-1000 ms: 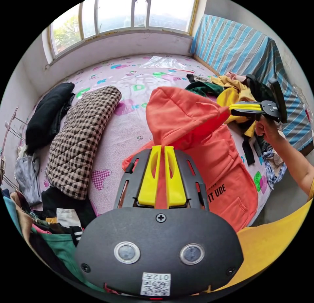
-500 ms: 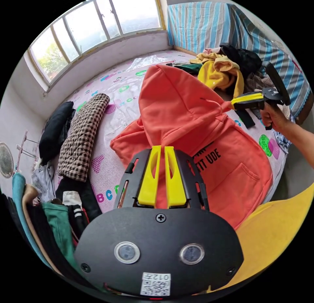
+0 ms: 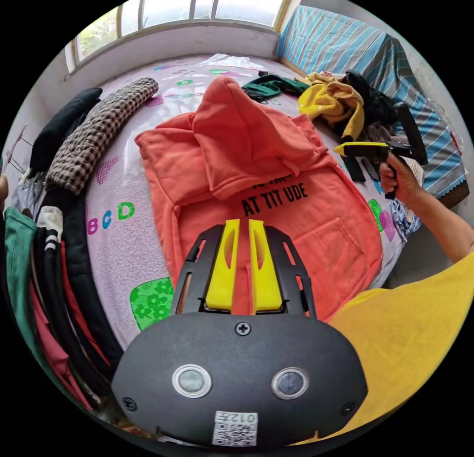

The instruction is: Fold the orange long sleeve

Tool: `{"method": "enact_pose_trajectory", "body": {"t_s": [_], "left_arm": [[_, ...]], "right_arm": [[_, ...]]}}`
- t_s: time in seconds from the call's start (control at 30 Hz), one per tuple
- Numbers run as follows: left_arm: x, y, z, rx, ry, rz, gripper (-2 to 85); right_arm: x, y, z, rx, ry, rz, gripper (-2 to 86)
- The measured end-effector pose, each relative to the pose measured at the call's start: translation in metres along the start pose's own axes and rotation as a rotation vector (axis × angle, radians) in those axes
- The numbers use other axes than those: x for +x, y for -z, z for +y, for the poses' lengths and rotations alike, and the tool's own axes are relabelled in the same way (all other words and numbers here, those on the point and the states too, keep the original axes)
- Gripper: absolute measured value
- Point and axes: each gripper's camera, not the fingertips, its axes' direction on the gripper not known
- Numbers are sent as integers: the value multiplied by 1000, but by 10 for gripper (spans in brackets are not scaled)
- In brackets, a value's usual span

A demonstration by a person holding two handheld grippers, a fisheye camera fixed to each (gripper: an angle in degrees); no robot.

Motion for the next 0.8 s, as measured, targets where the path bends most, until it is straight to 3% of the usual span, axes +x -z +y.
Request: {"method": "enact_pose_trajectory", "body": {"t_s": [0.2, 0.37, 0.47, 0.53, 0.67, 0.8], "left_arm": [[12, 31, -70, 87, -121, -154, 29], [45, -2, -133, -58, -398, -225, 61], [56, -36, -141, -199, -473, -314, 48], [61, -37, -138, -200, -486, -313, 29], [72, 11, -120, 7, -462, -145, 8], [98, 29, -89, 128, -549, -155, 3]], "right_arm": [[-84, -12, -36, 10, 353, 129, 113], [-125, -41, -60, -16, 548, 193, 98], [-123, -63, -66, -90, 561, 219, 45], [-109, -63, -68, -104, 514, 224, 29], [-59, -27, -61, -52, 387, 119, 18], [-19, -2, -39, 3, 341, -43, 16]]}}
